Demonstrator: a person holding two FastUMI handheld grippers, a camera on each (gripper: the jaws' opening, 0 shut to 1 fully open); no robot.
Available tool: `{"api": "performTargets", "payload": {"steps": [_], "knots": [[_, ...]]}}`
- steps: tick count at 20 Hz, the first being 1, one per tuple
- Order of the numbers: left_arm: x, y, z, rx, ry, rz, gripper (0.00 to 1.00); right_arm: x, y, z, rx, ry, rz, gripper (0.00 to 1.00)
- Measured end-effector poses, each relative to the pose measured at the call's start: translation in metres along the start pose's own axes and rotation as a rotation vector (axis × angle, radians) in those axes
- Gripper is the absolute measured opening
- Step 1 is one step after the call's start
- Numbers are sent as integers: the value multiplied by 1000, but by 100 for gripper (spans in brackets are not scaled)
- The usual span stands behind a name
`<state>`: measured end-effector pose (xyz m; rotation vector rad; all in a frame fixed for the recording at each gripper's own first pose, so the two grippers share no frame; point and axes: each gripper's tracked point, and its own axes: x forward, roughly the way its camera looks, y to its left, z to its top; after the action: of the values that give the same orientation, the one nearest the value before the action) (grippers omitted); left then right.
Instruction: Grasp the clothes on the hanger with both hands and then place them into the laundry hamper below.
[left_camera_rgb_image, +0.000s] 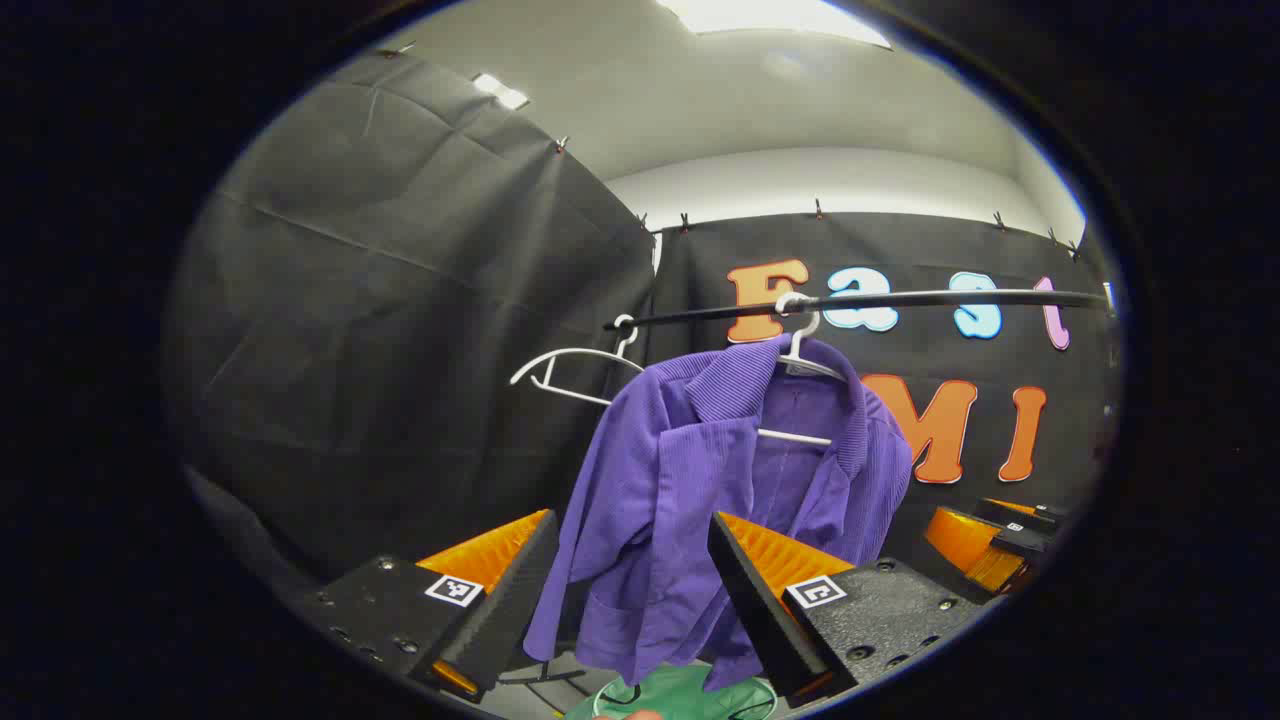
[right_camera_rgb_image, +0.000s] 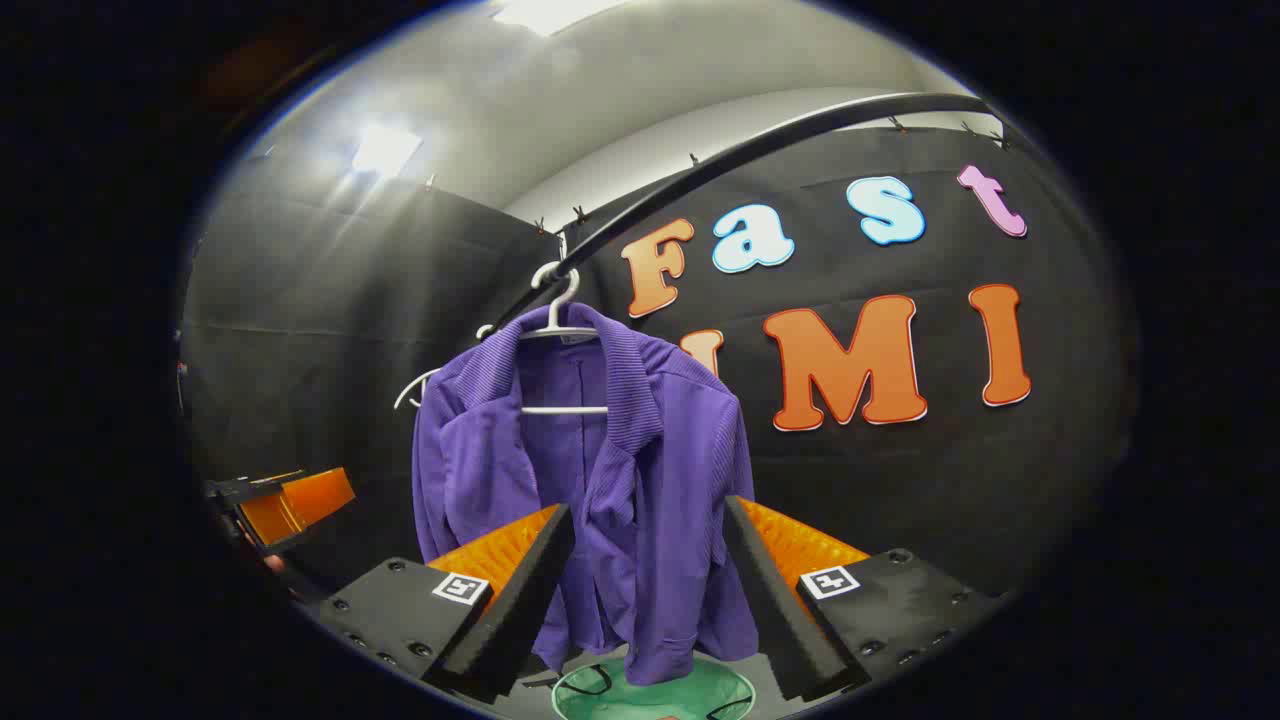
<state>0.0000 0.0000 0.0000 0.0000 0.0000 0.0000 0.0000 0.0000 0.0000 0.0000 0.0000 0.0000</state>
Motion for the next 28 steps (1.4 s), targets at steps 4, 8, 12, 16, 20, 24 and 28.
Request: {"api": "performTargets", "payload": {"steps": [4,8,12,16,20,24,28], "knots": [[15,-14,-6,53,4,-53,92,5,-4,-3,32,18,-26,99],[29,-18,-20,25,17,-60,92,5,-7,-3,29,9,-39,99],[36,-16,-24,28,17,-61,95,9,-3,-6,21,13,-36,95],[38,-10,-20,32,2,-45,92,15,2,-8,17,10,-19,100],[36,-5,-19,40,0,-32,92,28,14,-12,18,11,16,92],[33,5,-12,59,-17,-2,95,58,32,-25,17,36,79,99],[27,16,-9,68,-16,39,92,96,47,-40,6,31,93,100]]}}
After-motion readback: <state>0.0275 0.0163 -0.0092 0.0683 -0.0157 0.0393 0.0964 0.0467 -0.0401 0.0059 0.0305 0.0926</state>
